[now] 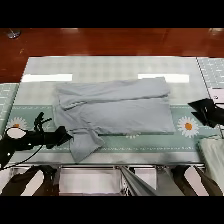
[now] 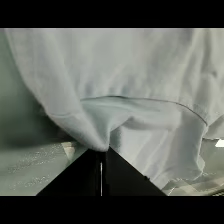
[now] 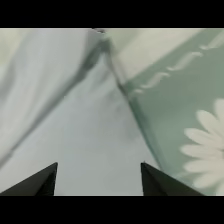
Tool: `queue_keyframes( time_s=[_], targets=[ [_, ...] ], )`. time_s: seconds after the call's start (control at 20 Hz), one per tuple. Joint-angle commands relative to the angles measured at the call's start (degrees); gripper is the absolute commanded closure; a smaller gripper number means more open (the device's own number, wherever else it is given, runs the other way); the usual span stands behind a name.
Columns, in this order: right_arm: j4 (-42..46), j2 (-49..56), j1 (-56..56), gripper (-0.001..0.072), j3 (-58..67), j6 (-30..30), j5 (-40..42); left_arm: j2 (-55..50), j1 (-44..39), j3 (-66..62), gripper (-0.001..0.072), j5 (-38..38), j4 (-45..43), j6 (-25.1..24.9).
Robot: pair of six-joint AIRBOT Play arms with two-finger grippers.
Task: Fold the shirts.
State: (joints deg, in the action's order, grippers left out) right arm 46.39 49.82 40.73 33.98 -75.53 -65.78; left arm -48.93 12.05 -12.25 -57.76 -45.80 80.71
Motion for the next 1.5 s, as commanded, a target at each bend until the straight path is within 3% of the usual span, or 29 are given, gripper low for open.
queue_keyframes(
  time_s=[0.0, 0.2, 0.55, 0.8, 0.85, 0.95, 1.0, 1.05, 1.25, 1.45],
  targets=[
    [22.0, 0.0, -1.0, 0.0101, -2.1, -9.7, -3.1, -0.3, -1.0, -0.2, 0.0688, 0.4, 1.1, -2.1],
    [23.9, 3.4, -12.1, 0.0099, -7.0, -10.3, -3.1, -0.3, -1.0, -0.1, 0.0688, 0.4, 1.0, -2.1],
    [7.3, 14.1, -12.7, 0.0099, -5.3, -2.2, 2.1, -0.3, -1.0, -0.1, 0.0687, 0.8, 1.1, -3.5],
    [5.9, 19.6, -12.9, 0.0101, -1.2, -2.1, 1.7, -0.3, -1.0, -0.1, 0.0688, 0.8, 1.1, -3.5],
    [6.0, 20.0, -13.8, 0.0125, -0.4, -2.1, 1.7, -0.3, -1.0, -0.1, 0.0688, 0.8, 1.1, -3.5],
    [6.3, 21.3, -16.9, 0.0273, 0.4, -1.8, 1.7, -0.3, -1.0, -0.1, 0.0688, 0.8, 1.4, -3.5],
    [7.5, 22.0, -19.1, 0.0439, 0.9, -1.1, 1.3, -0.3, -1.0, -0.1, 0.0688, 0.5, 1.5, -3.5],
    [9.2, 22.3, -20.7, 0.0692, 1.6, 0.0, 1.0, -0.3, -1.0, -0.1, 0.0688, -0.1, 1.7, -3.5],
    [12.9, 22.2, -19.9, 0.0684, 9.3, -0.6, -2.0, -0.2, -0.2, -5.2, 0.0688, -1.2, 2.2, -3.6],
    [11.8, 22.2, -20.3, 0.0683, 17.7, -1.3, -2.8, -2.2, 3.6, -12.5, 0.0688, 3.4, 3.3, -4.8]
  ],
)
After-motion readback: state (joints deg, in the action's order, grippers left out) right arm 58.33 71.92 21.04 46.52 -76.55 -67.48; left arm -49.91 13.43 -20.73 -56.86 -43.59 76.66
